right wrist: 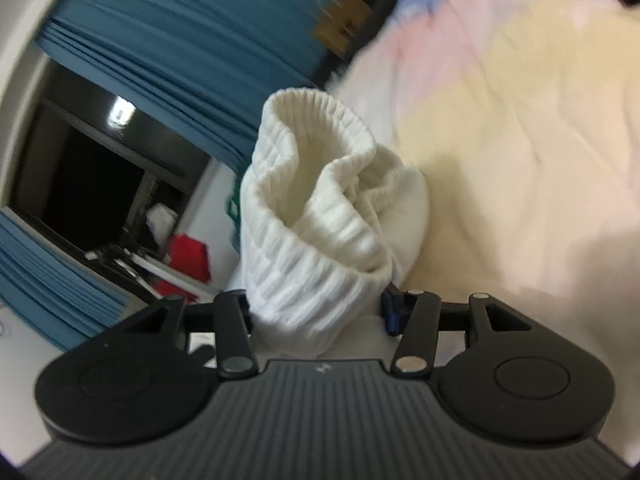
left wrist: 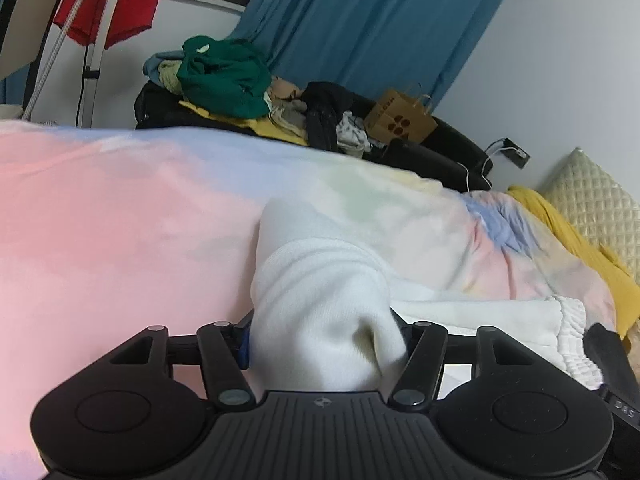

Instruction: Fold clothes

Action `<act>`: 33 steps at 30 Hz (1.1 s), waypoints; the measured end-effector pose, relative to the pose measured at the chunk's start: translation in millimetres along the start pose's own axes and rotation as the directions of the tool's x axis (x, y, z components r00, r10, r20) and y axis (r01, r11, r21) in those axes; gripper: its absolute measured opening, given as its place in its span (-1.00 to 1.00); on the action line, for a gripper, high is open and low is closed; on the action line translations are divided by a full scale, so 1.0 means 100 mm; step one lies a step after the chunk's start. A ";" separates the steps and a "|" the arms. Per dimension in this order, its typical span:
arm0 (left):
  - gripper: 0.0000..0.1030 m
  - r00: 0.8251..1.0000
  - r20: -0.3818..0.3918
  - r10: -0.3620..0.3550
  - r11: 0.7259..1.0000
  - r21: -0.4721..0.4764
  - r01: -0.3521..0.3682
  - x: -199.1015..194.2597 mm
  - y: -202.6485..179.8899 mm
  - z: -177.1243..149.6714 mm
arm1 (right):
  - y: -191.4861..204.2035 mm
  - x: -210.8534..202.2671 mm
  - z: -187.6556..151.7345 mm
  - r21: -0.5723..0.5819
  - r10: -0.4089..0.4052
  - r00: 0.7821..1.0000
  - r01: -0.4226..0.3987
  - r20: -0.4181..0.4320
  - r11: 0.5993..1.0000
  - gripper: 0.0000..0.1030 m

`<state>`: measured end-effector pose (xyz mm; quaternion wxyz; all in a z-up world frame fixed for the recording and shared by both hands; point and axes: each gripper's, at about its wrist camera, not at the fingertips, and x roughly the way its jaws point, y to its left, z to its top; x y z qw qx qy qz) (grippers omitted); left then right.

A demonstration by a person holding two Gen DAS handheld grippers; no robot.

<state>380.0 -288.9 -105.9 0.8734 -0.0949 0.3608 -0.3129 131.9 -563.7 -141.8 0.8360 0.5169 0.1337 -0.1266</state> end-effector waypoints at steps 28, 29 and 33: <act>0.99 0.989 0.142 0.031 0.962 0.265 -0.068 -3.14 -0.46 -0.38 | 1.01 -2.20 -0.68 -0.359 -0.214 0.947 0.291 0.238 0.887 0.20; 0.99 0.988 0.153 0.018 0.962 0.265 -0.059 -3.26 -0.49 -0.44 | 1.10 -2.29 -0.71 -0.389 -0.200 0.948 0.287 0.249 0.875 0.27; 0.99 0.977 0.209 -0.032 0.965 0.263 -0.025 -3.72 -0.63 -0.70 | 1.40 -2.55 -0.83 -0.484 -0.157 0.956 0.262 0.247 0.835 0.55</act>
